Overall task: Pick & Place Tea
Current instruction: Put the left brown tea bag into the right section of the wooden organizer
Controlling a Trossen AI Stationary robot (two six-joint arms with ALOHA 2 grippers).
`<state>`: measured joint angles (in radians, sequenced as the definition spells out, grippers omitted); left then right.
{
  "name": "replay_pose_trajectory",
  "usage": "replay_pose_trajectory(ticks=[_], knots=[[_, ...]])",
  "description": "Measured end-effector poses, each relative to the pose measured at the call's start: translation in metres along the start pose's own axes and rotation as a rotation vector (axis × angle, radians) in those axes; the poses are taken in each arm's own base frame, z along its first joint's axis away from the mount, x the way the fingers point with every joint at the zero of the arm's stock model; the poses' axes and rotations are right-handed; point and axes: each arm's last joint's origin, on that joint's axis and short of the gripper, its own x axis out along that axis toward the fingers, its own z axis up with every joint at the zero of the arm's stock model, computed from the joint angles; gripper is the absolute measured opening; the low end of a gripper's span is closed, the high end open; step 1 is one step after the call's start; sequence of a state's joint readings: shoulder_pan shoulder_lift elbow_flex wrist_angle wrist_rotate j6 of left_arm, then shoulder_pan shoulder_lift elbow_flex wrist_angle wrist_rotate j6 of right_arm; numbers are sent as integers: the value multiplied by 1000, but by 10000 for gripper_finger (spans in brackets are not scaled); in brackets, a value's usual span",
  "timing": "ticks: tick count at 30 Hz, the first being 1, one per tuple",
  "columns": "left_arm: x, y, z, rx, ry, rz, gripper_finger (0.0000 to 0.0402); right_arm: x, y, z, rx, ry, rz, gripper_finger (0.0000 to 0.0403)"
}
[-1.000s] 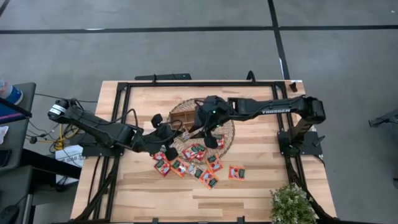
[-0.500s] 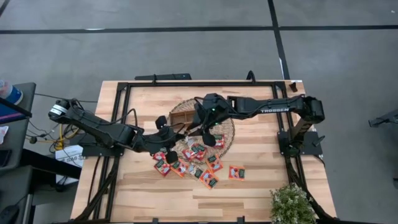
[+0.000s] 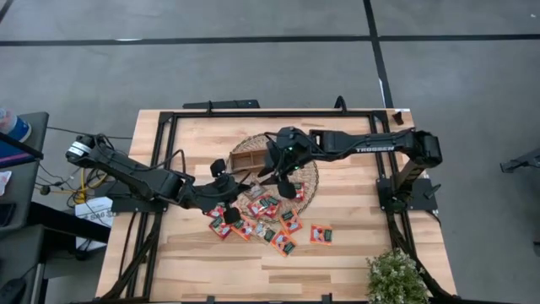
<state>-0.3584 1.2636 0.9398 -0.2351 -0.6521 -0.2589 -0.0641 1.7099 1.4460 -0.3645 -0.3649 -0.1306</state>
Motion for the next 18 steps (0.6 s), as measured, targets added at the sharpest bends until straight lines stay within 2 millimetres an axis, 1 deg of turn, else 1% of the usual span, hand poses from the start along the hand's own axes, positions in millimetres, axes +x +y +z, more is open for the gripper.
replay_pose_trajectory(ticks=[6,8,11,14,15,18], knots=[[0,-1,5,17,-42,-10,0,4,3,2,-24,-18,8,120],[0,-1,5,24,-44,-10,0,4,3,2,-32,-21,7,114],[0,-1,5,25,-43,-13,0,4,3,3,-48,-33,10,82],[0,-1,5,20,-42,-22,0,4,5,4,-109,-44,60,21],[0,-2,5,22,-42,-30,0,4,7,4,-126,-53,76,12],[0,-3,6,21,-45,-73,0,7,13,6,-146,-62,92,3]])
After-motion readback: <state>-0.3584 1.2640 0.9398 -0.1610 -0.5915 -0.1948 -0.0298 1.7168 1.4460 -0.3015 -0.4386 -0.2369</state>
